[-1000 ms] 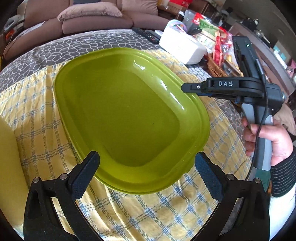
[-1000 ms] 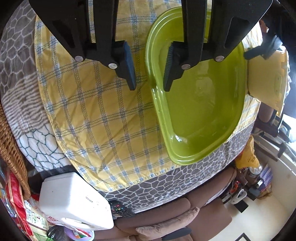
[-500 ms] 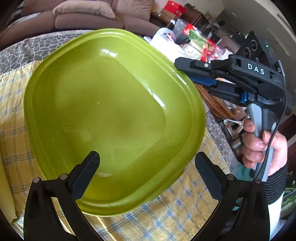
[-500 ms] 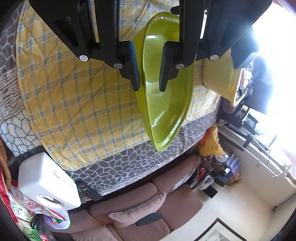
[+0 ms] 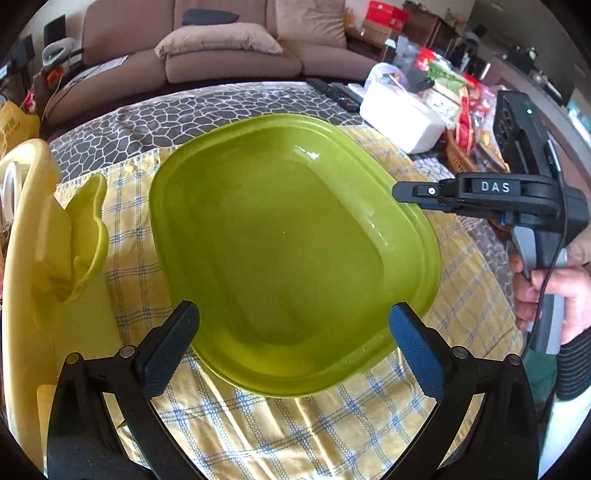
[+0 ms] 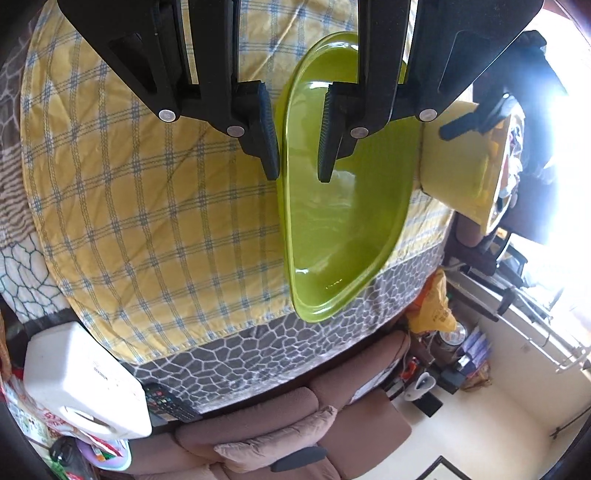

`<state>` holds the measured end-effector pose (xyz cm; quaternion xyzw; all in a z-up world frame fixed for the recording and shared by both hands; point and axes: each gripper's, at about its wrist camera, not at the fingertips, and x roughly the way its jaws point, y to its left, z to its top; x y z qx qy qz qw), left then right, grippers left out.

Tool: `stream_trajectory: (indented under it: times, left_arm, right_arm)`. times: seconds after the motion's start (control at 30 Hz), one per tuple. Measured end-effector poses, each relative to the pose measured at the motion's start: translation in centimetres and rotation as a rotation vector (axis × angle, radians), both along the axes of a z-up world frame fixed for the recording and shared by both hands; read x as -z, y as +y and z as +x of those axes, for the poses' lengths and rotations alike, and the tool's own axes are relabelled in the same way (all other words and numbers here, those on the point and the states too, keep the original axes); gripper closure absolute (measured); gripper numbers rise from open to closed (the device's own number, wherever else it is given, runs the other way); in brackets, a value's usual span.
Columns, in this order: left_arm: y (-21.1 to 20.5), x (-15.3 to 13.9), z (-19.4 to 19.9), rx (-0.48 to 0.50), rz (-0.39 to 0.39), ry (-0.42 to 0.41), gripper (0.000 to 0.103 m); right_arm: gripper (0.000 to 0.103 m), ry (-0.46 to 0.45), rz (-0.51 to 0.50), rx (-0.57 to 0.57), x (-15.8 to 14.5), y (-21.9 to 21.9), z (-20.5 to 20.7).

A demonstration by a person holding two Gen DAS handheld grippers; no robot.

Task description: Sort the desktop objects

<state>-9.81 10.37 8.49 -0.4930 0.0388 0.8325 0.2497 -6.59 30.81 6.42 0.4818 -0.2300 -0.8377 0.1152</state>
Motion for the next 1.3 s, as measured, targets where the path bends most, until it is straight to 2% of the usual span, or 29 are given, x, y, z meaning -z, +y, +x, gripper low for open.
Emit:
stream_trajectory:
  times: [0.1,0.27,0.37,0.4,0.43,0.47,0.53,0.57,0.6,0.63,0.8,0.97,1.1,1.3]
  left_arm:
    - [0.6,0.6,0.9,0.026,-0.04,-0.006,0.0]
    - [0.3,2.1,0.2,-0.03,-0.059,-0.047,0.0]
    - [-0.3,2.4,-0.1,-0.053,-0.067,-0.05,0.0]
    - [-0.4,2.4,-0.1,-0.053,-0.058,-0.055,0.0]
    - [-0.5,2.5,-0.2,-0.056,-0.053,-0.06,0.0]
    - [-0.5,2.6,-0.2,-0.059,-0.053,-0.062,0.0]
    - [-0.5,3.2,-0.5,-0.059,-0.052,-0.074,0.0]
    - [-0.4,3.5,-0.8,-0.06,-0.045,-0.088,0.0]
    - [-0.5,4.0,-1.0,-0.06,-0.032,-0.107,0.0]
    - [-0.5,4.5,-1.3,-0.06,-0.013,-0.127,0.0]
    - [0.3,6.1,-1.7,-0.047,0.039,-0.19,0.0]
    - [1.6,5.1,-1.6,-0.013,0.158,-0.199,0.0]
    - [3.0,5.3,-1.8,0.02,0.297,-0.27,0.0]
    - [5.3,7.0,-1.3,0.055,0.377,-0.37,0.0]
  right_arm:
    - [0.081,-0.015,0.017,0.003,0.7,0.2,0.0]
    - [0.081,-0.041,0.107,0.022,1.6,0.3,-0.4]
    - [0.081,-0.061,0.114,0.037,2.4,0.5,-0.6]
    - [0.079,-0.069,0.111,0.041,2.7,0.7,-0.7]
    - [0.072,-0.078,0.111,0.041,3.0,0.6,-0.8]
    - [0.069,-0.087,0.118,0.039,3.3,0.5,-0.8]
    - [0.069,-0.1,0.127,0.024,3.9,0.0,-1.0]
    - [0.07,-0.102,0.127,0.013,4.1,-0.3,-1.0]
    - [0.085,-0.099,0.121,-0.002,4.2,-0.6,-1.0]
    - [0.091,-0.095,0.123,-0.006,4.1,-0.8,-1.0]
    - [0.094,-0.041,0.125,-0.014,2.2,-0.8,-0.4]
    - [0.094,0.023,0.185,0.012,-0.8,0.3,0.9]
    - [0.092,0.1,0.22,0.053,-4.2,1.6,2.5]
    - [0.092,0.217,0.19,0.081,-8.5,2.7,4.4]
